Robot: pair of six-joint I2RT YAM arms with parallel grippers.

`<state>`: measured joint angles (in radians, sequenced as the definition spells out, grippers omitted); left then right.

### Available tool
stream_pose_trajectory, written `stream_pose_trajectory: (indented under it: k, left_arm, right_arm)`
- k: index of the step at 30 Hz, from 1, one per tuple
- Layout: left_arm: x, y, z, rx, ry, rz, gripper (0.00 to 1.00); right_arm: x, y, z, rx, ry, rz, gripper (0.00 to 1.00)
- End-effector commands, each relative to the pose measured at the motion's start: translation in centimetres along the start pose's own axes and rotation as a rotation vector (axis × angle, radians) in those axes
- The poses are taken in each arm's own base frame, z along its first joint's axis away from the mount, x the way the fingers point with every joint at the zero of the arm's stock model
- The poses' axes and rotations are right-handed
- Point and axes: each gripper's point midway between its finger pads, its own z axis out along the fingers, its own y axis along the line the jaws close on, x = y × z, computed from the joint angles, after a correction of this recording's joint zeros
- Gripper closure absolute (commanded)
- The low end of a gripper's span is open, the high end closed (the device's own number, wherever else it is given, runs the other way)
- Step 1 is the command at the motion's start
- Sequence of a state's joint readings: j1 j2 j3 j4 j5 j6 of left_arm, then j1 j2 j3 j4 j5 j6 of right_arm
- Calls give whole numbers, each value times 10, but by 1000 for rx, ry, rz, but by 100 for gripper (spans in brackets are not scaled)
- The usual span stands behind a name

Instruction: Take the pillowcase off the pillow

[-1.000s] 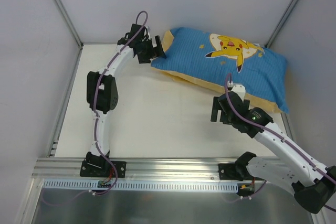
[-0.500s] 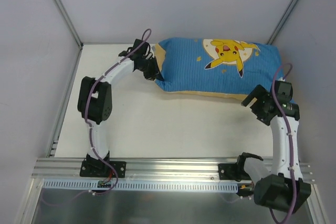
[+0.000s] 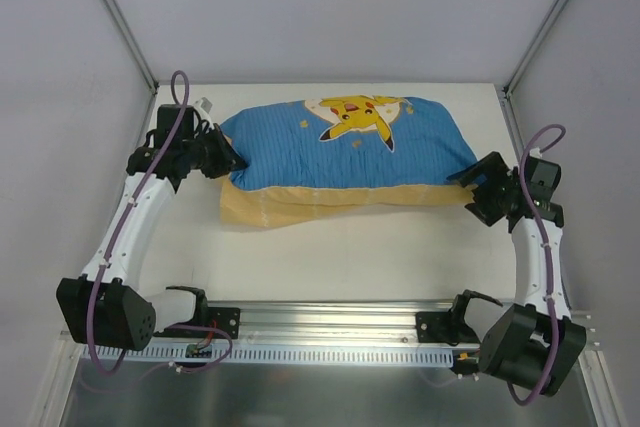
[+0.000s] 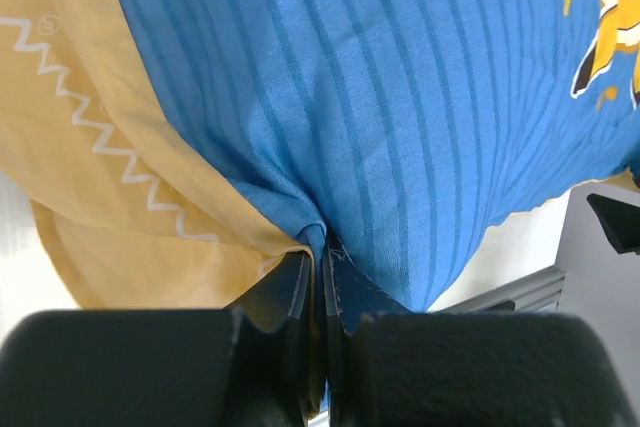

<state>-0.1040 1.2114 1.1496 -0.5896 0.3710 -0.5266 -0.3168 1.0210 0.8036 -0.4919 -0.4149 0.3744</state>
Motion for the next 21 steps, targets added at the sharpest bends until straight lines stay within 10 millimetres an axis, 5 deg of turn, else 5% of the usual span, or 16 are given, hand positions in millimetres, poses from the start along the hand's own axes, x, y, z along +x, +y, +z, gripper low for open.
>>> stream_pose_trajectory:
  k: [1,12,14,15,17,18,21]
  left_arm:
    - [11,-1,-7,4,18,15,100]
    - [10,-8,-17,22,2,16,100]
    - [9,-9,-20,26,-7,18,100]
    - [9,-9,-21,24,-7,17,100]
    - [9,-10,-23,28,-8,18,100]
    - [8,-12,-24,32,-8,19,100]
    - [2,-20,-33,48,-31,35,100]
  right_arm:
    - [-21,20,6,-102,-69,26,4]
    - [-65,-5,46,-6,-150,75,2]
    - [-68,-10,58,-2,-157,93,16]
    - [-65,-16,66,15,-137,108,38]
    - [-61,-15,67,14,-118,121,66]
    - [-63,-12,60,11,-140,114,99]
    - [-71,-4,35,22,-209,88,99]
